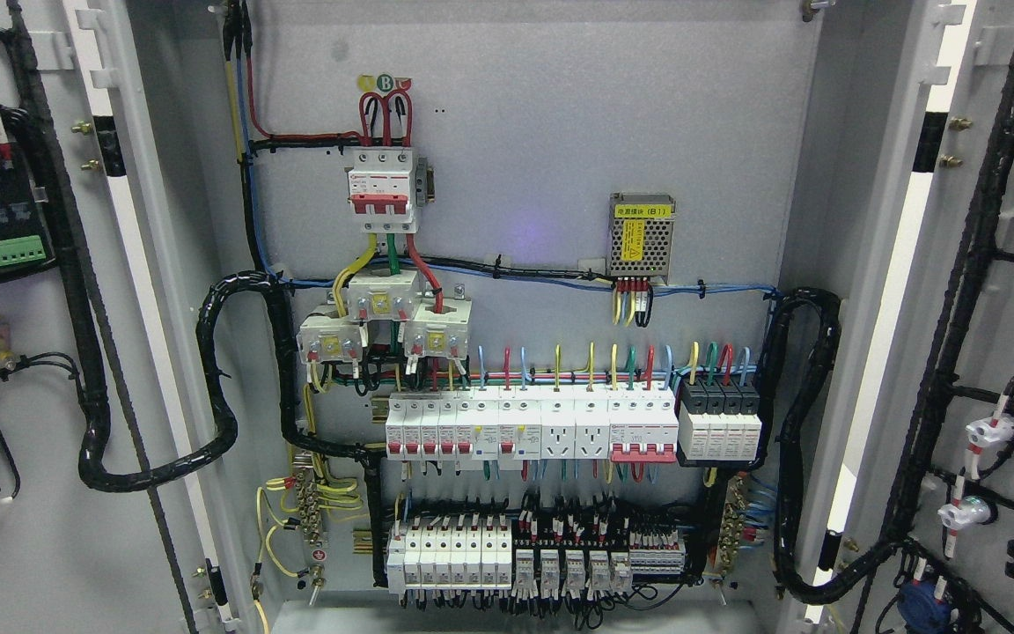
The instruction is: Open door with both hands
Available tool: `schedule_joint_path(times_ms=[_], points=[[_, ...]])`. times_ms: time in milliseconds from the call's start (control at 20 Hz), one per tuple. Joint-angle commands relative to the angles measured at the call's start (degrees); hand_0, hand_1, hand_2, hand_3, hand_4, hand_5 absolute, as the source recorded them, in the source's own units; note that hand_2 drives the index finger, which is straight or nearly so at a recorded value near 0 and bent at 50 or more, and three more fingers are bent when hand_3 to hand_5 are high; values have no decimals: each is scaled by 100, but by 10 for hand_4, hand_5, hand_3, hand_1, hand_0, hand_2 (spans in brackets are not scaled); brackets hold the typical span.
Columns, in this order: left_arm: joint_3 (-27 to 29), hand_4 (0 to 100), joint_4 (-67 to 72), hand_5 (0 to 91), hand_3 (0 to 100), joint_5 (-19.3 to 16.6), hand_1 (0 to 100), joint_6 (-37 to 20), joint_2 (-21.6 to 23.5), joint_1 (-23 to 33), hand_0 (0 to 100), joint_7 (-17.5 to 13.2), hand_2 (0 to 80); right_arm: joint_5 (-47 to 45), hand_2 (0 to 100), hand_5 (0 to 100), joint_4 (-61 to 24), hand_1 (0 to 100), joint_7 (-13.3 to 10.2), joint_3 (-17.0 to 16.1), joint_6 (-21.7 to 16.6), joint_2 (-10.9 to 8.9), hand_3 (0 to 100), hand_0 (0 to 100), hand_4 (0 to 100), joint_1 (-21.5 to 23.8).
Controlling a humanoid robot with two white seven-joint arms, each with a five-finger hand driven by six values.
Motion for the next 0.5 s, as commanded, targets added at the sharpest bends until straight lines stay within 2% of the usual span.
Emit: schedule_joint_path(times_ms=[0,150,200,301,401,451], points=[[-459,0,72,0,0,-168,389,962,-108,558,120,-14,0,146,0,0,914,389,1,1031,-29,280,0,120,0,967],[-433,0,484,0,0,-387,389,963,-81,882,120,-14,0,146,0,0,1124,389,1,1267,-431,271,0,120,0,1872],[-433,0,599,0,0,-449,389,954,-81,988,120,-14,0,154,0,0,1282,389,1,1347,-555,271,0,120,0,2041],[-433,0,941,0,0,-607,389,962,-64,1261,120,-14,0,154,0,0,1991,389,1,1549,-740,306,0,120,0,2183],[-433,0,1327,0,0,-817,389,980,-20,1437,120,-14,0,154,0,0,2948,389,1,1664,-741,367,0,120,0,2131],[-424,0,1573,0,0,-940,389,989,-20,1481,120,-14,0,154,0,0,3519,389,-8,1682,-741,489,0,120,0,2017]])
